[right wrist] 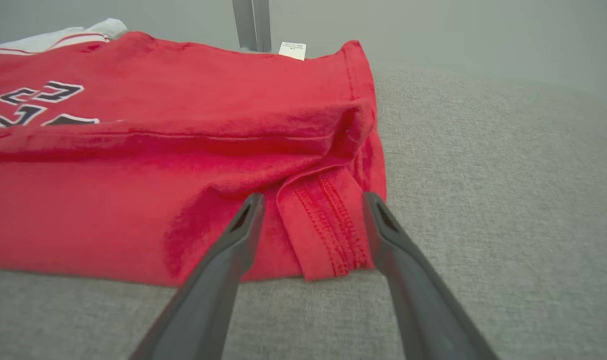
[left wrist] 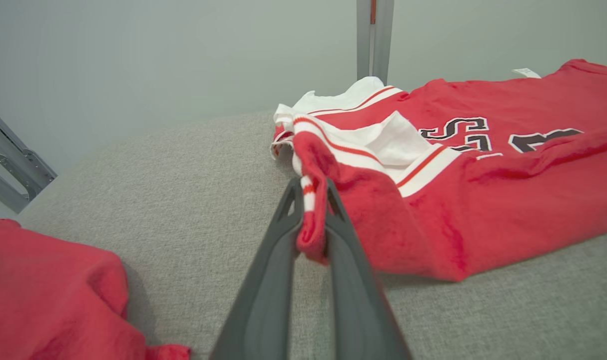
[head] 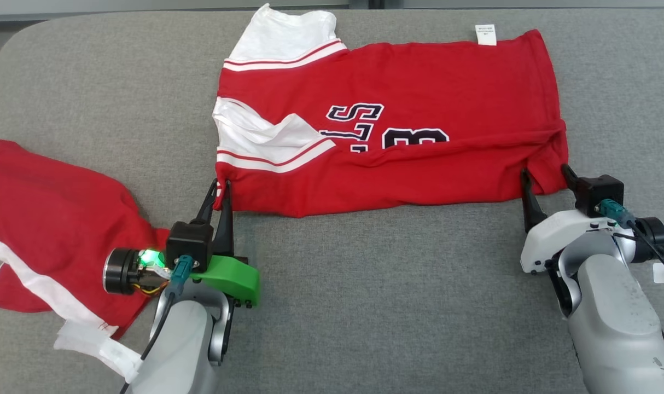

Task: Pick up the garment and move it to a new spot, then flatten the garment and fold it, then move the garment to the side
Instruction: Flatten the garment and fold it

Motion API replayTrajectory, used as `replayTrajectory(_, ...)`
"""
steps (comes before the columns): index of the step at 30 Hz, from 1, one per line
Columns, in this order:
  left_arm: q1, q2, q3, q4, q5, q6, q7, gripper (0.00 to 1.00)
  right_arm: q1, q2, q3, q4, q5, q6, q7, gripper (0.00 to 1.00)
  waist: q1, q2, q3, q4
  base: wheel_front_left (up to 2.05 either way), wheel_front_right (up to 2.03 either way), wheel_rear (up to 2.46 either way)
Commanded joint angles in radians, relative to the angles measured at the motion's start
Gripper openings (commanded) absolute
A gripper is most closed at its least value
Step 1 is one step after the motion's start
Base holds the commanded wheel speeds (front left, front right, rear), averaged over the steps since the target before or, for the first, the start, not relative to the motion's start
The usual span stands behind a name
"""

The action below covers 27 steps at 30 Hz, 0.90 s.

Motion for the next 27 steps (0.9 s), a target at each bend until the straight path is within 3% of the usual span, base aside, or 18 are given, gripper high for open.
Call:
replayTrajectory(1,0.009,0.001,-0.005,-0.007,-0.004,-0.002,0.000,0.00,-0.019,-0.008,-0.018,0.029,-0.032,-0.001,0.008,1.00,0.0000,0.0000,0.012,0.018,0.00,0.00,0.00)
replayTrajectory(9,0.022,0.000,-0.030,-0.021,-0.015,0.004,0.000,0.00,-0.061,-0.008,-0.200,0.138,-0.190,-0.001,0.014,1.00,0.0000,0.0000,0.005,0.025,0.00,0.00,0.00)
replayTrajectory(17,0.026,0.000,-0.030,-0.017,-0.017,0.011,0.000,0.00,-0.103,0.037,-0.284,0.238,-0.149,-0.001,-0.002,0.98,0.0000,0.0000,-0.003,0.006,0.00,0.00,0.00)
replayTrajectory(18,0.026,0.000,-0.029,-0.014,-0.015,0.011,0.000,0.00,-0.111,0.042,-0.283,0.254,-0.131,-0.001,-0.004,0.43,0.0000,0.0000,-0.003,0.003,0.00,0.00,0.00)
replayTrajectory(19,0.026,0.000,-0.029,-0.010,-0.014,0.010,0.000,0.00,-0.119,0.044,-0.279,0.267,-0.115,-0.001,-0.006,0.00,0.0000,0.0000,-0.004,0.000,0.00,0.00,0.00)
replayTrajectory(27,0.040,0.012,0.005,0.041,-0.019,0.010,0.000,0.00,-0.125,0.048,-0.210,0.304,0.022,-0.001,-0.029,0.00,0.0000,0.0000,-0.033,-0.026,0.00,0.00,0.00)
